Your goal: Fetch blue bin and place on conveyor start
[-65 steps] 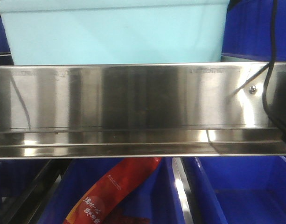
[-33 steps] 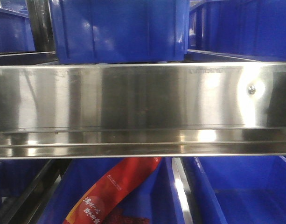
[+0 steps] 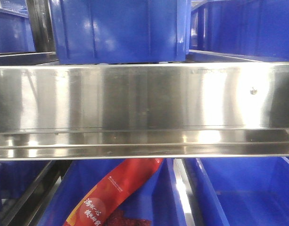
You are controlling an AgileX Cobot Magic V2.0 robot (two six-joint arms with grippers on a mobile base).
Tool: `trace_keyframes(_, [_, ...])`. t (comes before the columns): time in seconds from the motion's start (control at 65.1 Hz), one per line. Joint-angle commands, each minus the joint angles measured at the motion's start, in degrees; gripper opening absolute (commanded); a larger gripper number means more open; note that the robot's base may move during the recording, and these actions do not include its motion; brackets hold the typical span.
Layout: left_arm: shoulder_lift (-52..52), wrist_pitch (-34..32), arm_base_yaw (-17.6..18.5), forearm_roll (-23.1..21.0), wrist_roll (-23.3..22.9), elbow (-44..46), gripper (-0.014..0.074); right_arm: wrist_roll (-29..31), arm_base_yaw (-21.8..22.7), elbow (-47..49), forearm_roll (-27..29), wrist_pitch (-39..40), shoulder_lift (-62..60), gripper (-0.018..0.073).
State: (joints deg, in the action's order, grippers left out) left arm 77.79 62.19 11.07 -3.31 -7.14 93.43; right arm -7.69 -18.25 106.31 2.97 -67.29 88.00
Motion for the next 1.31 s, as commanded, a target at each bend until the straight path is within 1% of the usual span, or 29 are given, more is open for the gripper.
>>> trace_keyframes(0.0, [-0.5, -1.5, -0.1, 1.2, 0.7, 0.6, -0.0111, 1.6, 0.4, 0.5, -1.8, 0.4, -0.9, -0.0152])
trace_keyframes(0.23, [-0.5, -2.9, -0.1, 1.2, 0.7, 0.6, -0.0111, 1.6, 0.4, 0.5, -1.8, 0.9, -0.2, -0.0152])
trace_keyframes(0.399, [-0.5, -5.8, -0.1, 1.5, 0.7, 0.6, -0.0111, 1.6, 0.4, 0.5, -1.8, 1.7, 0.0, -0.0152])
trace_keyframes(1.029, [-0.5, -24.5, -0.1, 1.5, 0.7, 0.6, -0.0111, 1.6, 0.4, 0.5, -1.8, 2.2, 0.0, -0.0152])
trace_keyframes(1.168, [-0.5, -27.7, -0.1, 1.5, 0.7, 0.6, -0.0111, 1.6, 0.4, 0.5, -1.8, 2.2, 0.0, -0.0152])
trace_keyframes(1.291, [-0.5, -28.1, -0.1, 1.5, 0.7, 0.6, -0.0111, 1.6, 0.4, 0.5, -1.8, 2.2, 0.0, -0.0152])
